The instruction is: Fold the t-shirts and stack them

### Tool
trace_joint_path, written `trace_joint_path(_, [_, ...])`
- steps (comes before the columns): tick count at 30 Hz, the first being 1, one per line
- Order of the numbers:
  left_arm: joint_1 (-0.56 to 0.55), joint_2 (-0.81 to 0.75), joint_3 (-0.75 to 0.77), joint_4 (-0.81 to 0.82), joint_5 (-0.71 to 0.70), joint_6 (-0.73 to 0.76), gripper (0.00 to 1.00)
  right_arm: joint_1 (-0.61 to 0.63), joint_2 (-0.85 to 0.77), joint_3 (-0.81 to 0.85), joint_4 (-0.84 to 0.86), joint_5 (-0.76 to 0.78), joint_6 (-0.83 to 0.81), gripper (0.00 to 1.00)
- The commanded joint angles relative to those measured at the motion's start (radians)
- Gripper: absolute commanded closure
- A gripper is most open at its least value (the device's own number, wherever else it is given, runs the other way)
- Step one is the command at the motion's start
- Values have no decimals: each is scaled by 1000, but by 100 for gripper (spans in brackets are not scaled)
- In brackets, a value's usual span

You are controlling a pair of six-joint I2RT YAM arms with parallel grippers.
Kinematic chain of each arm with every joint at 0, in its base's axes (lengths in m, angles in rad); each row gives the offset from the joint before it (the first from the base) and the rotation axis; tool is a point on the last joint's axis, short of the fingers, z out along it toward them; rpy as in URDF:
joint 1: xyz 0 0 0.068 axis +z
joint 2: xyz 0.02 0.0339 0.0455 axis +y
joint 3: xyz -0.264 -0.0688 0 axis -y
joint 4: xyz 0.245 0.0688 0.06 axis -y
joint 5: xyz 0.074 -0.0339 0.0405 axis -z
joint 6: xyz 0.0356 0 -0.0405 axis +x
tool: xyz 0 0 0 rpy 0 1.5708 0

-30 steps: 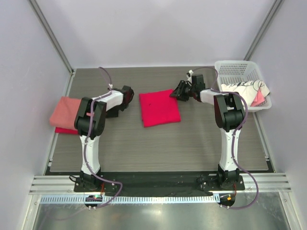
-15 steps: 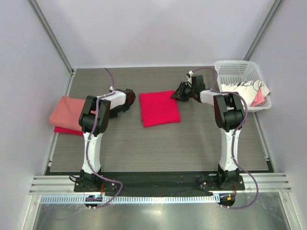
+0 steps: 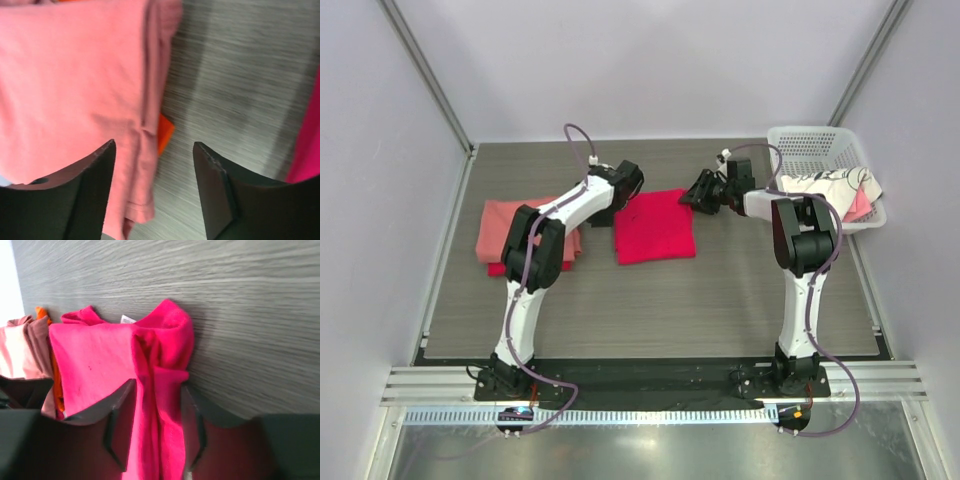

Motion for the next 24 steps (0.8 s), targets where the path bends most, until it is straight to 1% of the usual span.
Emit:
trace_joint_path(1, [19,-97,8,45,151,-11,33,-18,-61,-37,-26,61,-24,43])
trace_joint_path(2, [19,-120,9,58,180,-10,29,-23,-67,-43,-27,66,-26,40])
trace_joint_path(3, [19,-129,11,85,202,-5,28,-26,-74,-47,-24,69,-23,35])
trace_joint_path(4, [19,-138,16,97,222,-4,27,-27,-79,-56,-23,75,-18,32])
trace_joint_path(5, [19,-148,17,114,274,-1,23,-27,-82,-60,-21,76,-15,31])
trace_joint_path(6, [19,-163,16,163,302,4,21,-32,-85,-65,-18,76,-13,29])
trace_joint_path(7, [19,-169,11,189,328,9,19,-30,-87,-67,-20,78,-10,28])
trace_joint_path(8, [20,-171,11,212,380,9,15,-30,-85,-65,-18,78,-6,28])
trace_joint_path(9, [22,-166,9,258,415,10,14,-32,-84,-64,-18,78,-4,27])
trace_joint_path(11, [36,-154,14,297,496,-4,13,-29,-67,-50,-21,76,-3,27])
trace_joint_path(12, [42,-134,14,336,527,-10,13,-29,-59,-44,-27,81,-3,28])
trace_joint_path(14, [72,-106,17,366,598,-40,14,-23,-33,-16,-47,73,-7,29])
trace_joint_path(15, [83,-96,17,393,659,-50,16,-20,-27,-7,-52,67,-9,30])
trace_joint_path(16, [105,-73,17,401,693,-62,21,-11,-24,5,-59,69,-12,30])
trace_joint_path(18, [118,-60,8,432,748,-86,23,-1,-10,16,-64,72,-18,31])
trace_joint_path(21, [123,-62,-36,484,748,-97,22,8,7,36,-75,69,-20,33])
trace_joint_path(22, [126,-62,-47,492,780,-100,22,9,10,44,-75,72,-18,33])
trace_joint_path(24, [131,-46,-53,510,797,-108,22,17,22,52,-82,73,-20,34])
